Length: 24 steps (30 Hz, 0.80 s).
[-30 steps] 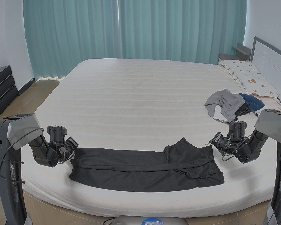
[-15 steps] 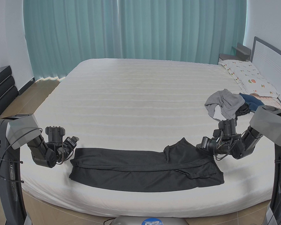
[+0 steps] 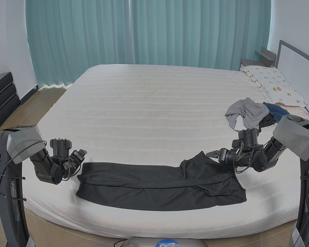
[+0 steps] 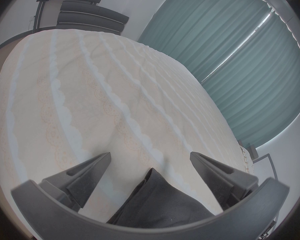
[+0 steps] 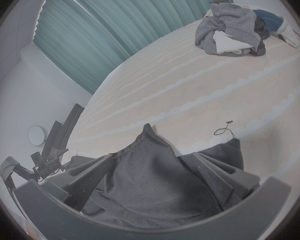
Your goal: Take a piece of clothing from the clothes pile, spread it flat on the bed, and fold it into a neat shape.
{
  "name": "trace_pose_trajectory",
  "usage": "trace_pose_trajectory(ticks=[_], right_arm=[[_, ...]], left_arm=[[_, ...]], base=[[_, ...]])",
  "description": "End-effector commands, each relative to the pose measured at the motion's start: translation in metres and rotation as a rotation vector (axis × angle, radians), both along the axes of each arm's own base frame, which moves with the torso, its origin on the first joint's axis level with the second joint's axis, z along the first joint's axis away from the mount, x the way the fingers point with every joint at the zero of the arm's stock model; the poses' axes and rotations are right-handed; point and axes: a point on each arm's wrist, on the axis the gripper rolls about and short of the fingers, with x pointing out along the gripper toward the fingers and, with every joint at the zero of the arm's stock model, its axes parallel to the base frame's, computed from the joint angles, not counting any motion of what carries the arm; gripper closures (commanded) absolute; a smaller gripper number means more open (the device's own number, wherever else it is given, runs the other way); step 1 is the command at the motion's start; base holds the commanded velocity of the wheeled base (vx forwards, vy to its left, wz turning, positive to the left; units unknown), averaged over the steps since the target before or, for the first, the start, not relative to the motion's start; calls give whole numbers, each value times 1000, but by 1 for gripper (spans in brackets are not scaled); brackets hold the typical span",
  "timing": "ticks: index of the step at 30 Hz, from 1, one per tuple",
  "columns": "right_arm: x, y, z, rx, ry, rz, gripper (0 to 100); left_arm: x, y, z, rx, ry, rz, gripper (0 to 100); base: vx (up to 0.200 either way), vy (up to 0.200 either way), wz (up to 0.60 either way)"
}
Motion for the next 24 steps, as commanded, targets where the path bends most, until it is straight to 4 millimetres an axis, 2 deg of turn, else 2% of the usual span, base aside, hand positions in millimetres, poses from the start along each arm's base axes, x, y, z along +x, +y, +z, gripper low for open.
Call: trace_pose_trajectory(ticks=[1,6,7,16,23,24], right_arm=[[2,1,-4,0,5,2,0],[2,2,-12,-2,25,5,0],[2,2,-12,-3,29,5,100],[-5,-4,-12,-53,56,34,100],[-18,-15,4,-53,49,22,100],[-25,-22,14,-35,45,23,100]], left_arm=[[0,0,0,-1,1,0,0],[0,0,0,-2,1,-1,0],[0,0,0,-3,1,-3,0],[0,0,0,-3,1,-3,0],[0,0,0,-2,1,-1,0],[0,0,0,-2,1,-1,0]], base=[[0,0,0],[0,0,0],[0,0,0],[0,0,0],[0,0,0],[0,0,0]])
